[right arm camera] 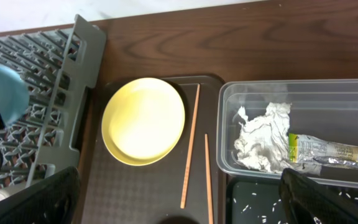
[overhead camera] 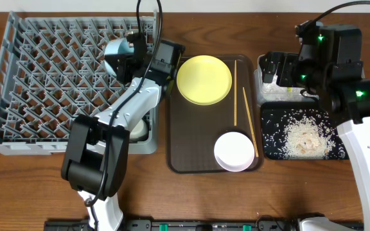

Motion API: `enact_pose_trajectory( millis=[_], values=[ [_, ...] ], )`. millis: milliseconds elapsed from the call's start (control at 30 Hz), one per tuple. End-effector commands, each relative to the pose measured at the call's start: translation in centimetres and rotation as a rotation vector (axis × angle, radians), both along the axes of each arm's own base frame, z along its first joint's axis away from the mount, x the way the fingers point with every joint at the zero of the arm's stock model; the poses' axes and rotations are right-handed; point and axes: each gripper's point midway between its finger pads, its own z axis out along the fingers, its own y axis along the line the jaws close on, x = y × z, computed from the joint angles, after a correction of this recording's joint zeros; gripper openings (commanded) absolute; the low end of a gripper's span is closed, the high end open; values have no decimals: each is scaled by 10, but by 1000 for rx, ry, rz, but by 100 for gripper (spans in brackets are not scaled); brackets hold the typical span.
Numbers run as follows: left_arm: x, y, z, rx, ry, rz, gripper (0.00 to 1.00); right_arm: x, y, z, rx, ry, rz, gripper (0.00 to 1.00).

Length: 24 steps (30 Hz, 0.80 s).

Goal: Sort waste into correct bins and load items into the dishwasher
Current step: 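Lift the light-blue bowl and carry it to the rack's back edge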

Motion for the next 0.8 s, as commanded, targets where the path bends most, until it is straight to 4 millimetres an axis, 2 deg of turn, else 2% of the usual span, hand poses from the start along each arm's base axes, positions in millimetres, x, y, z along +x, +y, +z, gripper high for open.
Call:
enact_pose_trajectory(
  millis=[0, 133, 367, 567, 767],
  values=[
    [8, 0, 9, -5, -39, -4, 7, 1, -3, -1, 2, 6, -17, 99],
    [28, -2, 11, -70, -73, -75, 7, 1, -3, -1, 2, 6, -17, 99],
    [52, 18, 10, -47, -37, -119, 8, 1, -3, -1, 2, 6, -17, 99],
    [73, 3, -10, 50, 47, -188, 7, 1, -3, -1, 2, 6, -17, 99],
    [77, -2, -33, 82, 99, -187, 7, 1, -3, -1, 2, 6, -17, 99]
  ],
)
